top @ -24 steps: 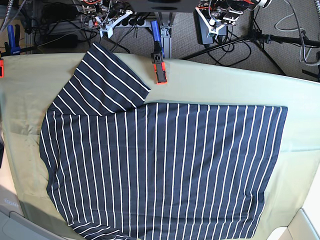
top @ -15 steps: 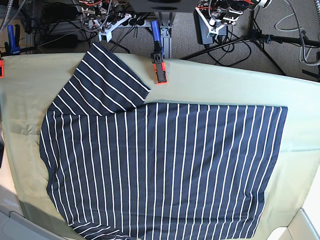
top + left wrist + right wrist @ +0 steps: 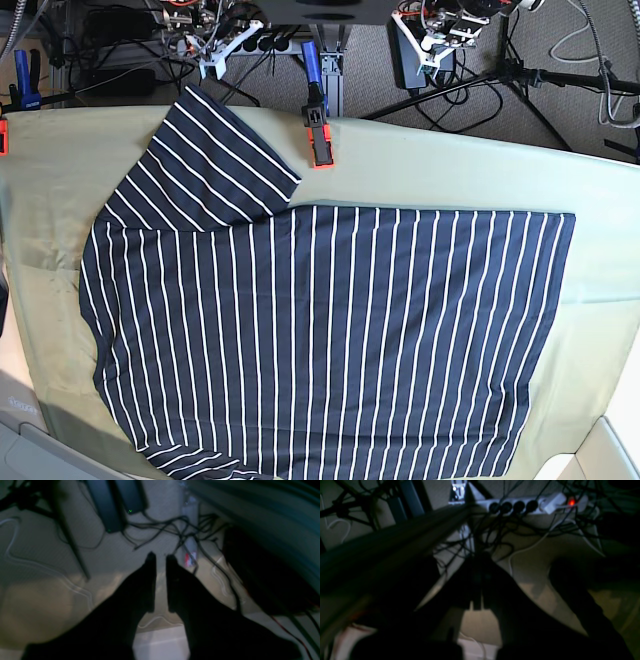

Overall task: Fold the T-shirt properly
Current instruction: 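Move both grippers from rest toward the striped shirt's hem corners, then grasp the shirt's hem corners with the right and left grippers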

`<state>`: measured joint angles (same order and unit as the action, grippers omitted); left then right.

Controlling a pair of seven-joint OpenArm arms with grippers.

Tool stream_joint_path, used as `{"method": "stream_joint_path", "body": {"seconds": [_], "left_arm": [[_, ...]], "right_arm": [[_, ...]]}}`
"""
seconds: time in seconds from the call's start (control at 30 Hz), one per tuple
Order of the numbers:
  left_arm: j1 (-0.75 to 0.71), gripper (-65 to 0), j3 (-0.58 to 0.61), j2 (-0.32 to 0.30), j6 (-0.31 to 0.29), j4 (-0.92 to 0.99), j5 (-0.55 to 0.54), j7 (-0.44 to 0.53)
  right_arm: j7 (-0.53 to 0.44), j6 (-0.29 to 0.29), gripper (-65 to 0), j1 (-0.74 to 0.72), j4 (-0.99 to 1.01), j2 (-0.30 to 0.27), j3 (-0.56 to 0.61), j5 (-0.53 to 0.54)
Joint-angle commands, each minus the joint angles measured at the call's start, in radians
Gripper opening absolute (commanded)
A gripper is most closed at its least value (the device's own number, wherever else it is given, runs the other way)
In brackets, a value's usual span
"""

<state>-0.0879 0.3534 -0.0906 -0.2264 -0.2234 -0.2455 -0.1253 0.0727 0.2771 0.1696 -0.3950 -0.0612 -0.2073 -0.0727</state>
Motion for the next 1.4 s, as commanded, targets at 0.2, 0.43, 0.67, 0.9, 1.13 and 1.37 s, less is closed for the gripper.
{"method": "stream_joint_path", "body": {"seconds": [0.2, 0.43, 0.67, 0.9, 1.13, 1.37], "left_arm": [[-0.150, -58.2, -0.001, -0.086, -0.040, -0.211, -0.021, 0.050], [-0.354, -58.2, -0.085, -0.199, -0.069, -0.573, -0.112, 0.050], [-0.544, -58.2, -0.292, -0.246, -0.314, -0.873, -0.253, 0.019], [-0.665, -58.1, -0.441, -0.286, -0.392, -1.164, -0.381, -0.151], [-0.755, -58.1, -0.576, -0.306, -0.397, -1.423, -0.508, -0.272], [-0.777, -58.1, -0.672, -0.310, -0.399, -1.562, -0.631, -0.436]], "right_arm": [[-0.005, 0.069, -65.0, 0.159, -0.153, -0.026, 0.000, 0.002], [-0.004, 0.121, -65.0, 0.412, -0.434, -0.067, 0.000, 0.161], [0.007, 0.124, -65.0, 0.672, -0.784, -0.164, 0.000, 0.318], [0.018, 0.124, -65.0, 0.917, -1.205, -0.268, -0.031, 0.471], [0.183, 0.124, -65.0, 0.987, -1.534, -0.274, -0.224, 0.743], [0.200, 0.123, -47.5, 0.893, -1.635, -0.274, -0.397, 0.964]]}}
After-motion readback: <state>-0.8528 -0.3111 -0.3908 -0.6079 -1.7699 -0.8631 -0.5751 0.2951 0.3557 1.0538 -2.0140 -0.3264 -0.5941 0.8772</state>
